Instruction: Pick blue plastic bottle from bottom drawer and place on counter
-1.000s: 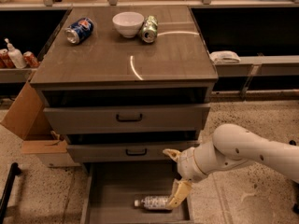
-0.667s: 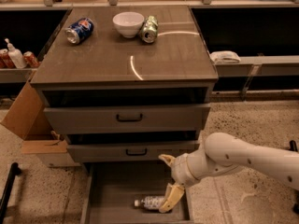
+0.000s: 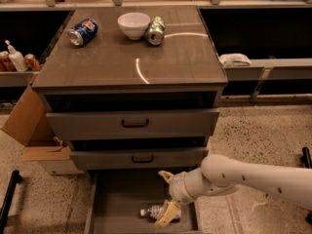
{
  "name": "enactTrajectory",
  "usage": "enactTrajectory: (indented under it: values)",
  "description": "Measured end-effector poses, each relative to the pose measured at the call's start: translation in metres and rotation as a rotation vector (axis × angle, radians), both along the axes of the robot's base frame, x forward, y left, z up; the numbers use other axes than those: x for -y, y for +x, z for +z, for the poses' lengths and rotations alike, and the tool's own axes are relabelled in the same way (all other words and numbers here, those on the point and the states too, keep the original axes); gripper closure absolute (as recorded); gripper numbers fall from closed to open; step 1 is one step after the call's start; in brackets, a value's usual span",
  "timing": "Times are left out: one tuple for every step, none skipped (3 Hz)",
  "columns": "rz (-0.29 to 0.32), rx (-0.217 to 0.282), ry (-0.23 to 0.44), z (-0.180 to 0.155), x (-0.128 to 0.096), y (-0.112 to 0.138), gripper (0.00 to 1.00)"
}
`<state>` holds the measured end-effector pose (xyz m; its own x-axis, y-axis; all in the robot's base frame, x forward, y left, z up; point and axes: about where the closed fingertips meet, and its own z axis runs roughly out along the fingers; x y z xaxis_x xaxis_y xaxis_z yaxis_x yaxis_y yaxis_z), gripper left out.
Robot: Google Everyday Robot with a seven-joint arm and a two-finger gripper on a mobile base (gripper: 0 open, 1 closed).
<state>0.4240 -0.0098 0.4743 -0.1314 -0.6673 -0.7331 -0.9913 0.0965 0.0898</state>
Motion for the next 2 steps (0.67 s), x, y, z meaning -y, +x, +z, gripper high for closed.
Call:
enactTrajectory:
  values:
    - [0.005,-0.020,-0.003,-0.019,-0.010,0.007,0.00]
    - [0.016,-0.042,0.004,-0.043,-0.020,0.010,0.00]
